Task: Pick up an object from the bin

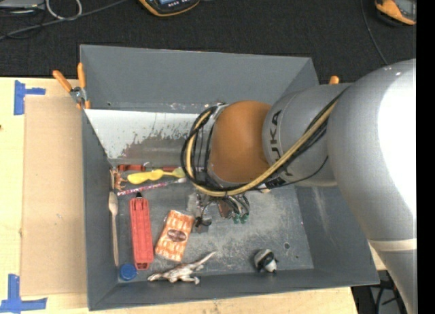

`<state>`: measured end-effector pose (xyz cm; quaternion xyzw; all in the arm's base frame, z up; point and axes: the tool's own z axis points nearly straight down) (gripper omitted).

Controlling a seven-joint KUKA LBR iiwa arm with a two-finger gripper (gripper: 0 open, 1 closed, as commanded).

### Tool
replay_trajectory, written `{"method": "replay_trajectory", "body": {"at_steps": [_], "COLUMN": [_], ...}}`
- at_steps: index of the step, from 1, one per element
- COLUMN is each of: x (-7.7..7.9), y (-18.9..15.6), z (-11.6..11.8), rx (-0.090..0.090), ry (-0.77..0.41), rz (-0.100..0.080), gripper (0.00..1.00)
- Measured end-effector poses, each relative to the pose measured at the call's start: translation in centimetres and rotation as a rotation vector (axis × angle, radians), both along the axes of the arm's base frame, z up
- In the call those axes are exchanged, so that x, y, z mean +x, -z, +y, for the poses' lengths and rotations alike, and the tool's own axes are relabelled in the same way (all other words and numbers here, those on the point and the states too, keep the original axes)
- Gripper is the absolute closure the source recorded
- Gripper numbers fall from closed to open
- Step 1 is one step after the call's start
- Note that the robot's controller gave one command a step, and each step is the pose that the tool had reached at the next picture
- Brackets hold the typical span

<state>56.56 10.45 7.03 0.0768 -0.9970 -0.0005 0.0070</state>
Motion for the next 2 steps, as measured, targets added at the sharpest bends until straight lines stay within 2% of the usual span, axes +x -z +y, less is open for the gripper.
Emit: {"method": "replay_trajectory", "body": {"at_steps": [1,2], "x": [-0.1,-6.9], "y": [0.0,-9.0], "z": [0.0,7.1], "rx": [-0.001,0.007], "ry": [-0.005,-0.243], "rz": [-0.002,-0.002], "gripper": [1.0,0.0]}}
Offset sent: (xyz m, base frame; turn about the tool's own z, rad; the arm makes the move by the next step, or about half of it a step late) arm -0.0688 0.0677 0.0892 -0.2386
